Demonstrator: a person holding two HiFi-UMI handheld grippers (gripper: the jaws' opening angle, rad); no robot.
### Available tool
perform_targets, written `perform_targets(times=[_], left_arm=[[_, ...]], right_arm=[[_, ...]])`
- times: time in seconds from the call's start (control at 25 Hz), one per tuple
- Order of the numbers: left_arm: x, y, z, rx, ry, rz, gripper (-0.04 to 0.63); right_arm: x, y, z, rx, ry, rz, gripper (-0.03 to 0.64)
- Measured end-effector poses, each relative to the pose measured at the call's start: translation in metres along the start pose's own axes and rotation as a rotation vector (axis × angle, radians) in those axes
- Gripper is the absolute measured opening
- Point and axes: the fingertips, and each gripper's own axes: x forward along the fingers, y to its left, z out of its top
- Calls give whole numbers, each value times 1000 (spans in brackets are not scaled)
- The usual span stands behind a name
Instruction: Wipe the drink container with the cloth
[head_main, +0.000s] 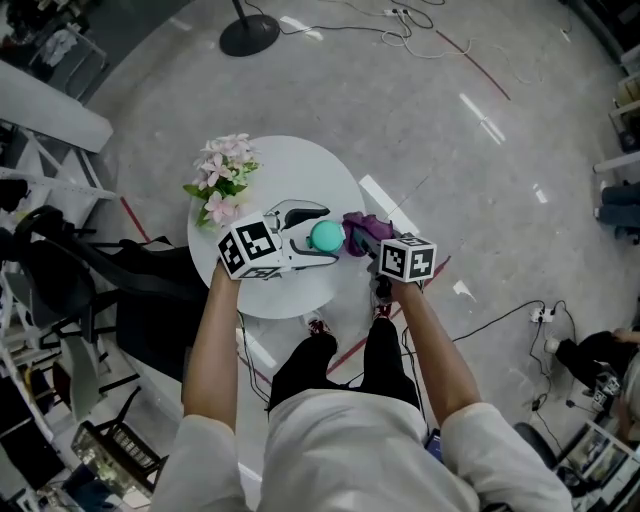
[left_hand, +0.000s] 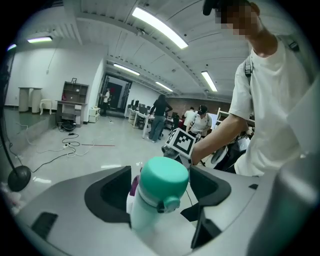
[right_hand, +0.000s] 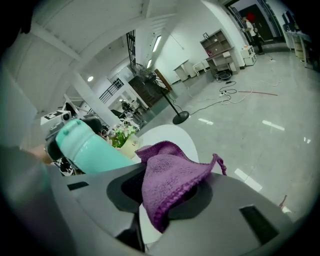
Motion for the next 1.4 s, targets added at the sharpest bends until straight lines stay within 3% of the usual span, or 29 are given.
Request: perform_targets(times=[0.16, 0.28, 0.44, 0.52, 0.68, 0.8, 1.08, 1.28, 1.4], left_arm=[[-15, 4, 5, -96, -73, 143, 377], [-24, 2, 6, -154, -115, 337, 377], [-21, -10, -13, -219, -66, 635, 377], [-26, -14, -15, -327, -122, 813, 377], [-37, -26, -12, -624, -283, 1117, 377], [-36, -26, -4, -726, -333, 1268, 379], [-20, -11, 1, -783, -314, 1470, 408], [-15, 1, -11, -839, -285, 1485, 410], [-22, 6, -15, -830, -274, 1495, 410]], right_arm=[[-32, 11, 20, -51, -22, 38, 103], [-55, 21, 39, -116, -34, 69, 103], [-77, 35, 67, -196, -50, 108, 103], [-88, 43, 81, -193, -62, 142, 103], [-104, 56, 101, -109, -89, 236, 103], [-111, 56, 114, -115, -112, 246, 103], [-123, 51, 122, -150, -86, 253, 103], [-124, 47, 111, -161, -52, 238, 103], [-122, 47, 106, -150, -46, 236, 103]])
